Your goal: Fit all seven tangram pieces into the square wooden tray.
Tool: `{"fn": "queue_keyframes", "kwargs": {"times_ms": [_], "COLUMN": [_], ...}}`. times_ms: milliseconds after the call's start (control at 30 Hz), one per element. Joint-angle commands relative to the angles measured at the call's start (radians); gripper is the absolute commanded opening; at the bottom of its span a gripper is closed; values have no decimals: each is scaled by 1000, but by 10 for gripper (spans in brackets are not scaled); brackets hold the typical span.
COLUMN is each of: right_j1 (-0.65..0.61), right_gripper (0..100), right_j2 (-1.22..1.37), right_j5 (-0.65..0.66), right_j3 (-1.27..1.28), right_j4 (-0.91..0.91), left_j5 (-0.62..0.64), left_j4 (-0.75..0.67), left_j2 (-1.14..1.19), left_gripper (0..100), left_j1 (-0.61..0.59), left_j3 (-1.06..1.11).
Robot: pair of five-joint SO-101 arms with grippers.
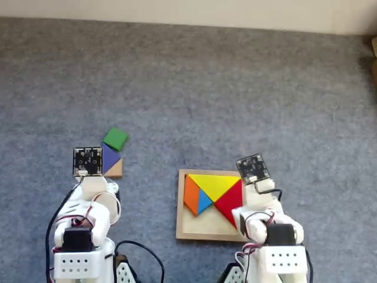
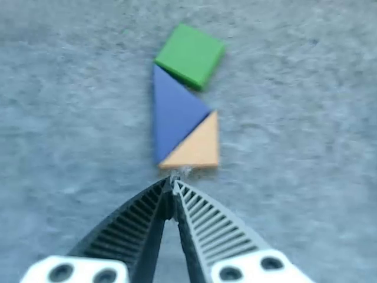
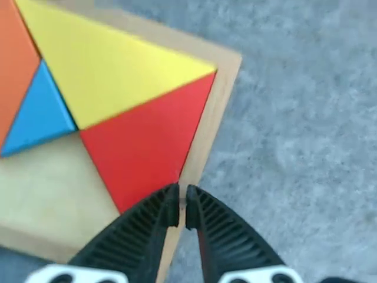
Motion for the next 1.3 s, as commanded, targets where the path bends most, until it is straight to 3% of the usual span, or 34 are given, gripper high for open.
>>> {"fn": "queue_keyframes", "kwargs": {"times_ms": [0,133,433,900,1267], "right_j1": [-24,-120,-334,-348,-321], "right_gripper": [45,45,45,43,41], "right_j2": [154,361,757,1236,969], "right_j5": [21,3,-184,-299,-295], "right_j3": [-90,-125,-243,-618,-751], "right_j4": [4,-53,-275,-443,-194], "left_j5": [-87,-86,-89,-91,-91], "left_j4": [-8,-23,-29,-29,-31], "left_j2": [-12,-12,-12,-12,-12], "left_gripper": [5,5,5,5,5], "left_j1": [-71,-84,-84,-79,-79], "left_j3": [-44,-35,-30,-28,-13]}}
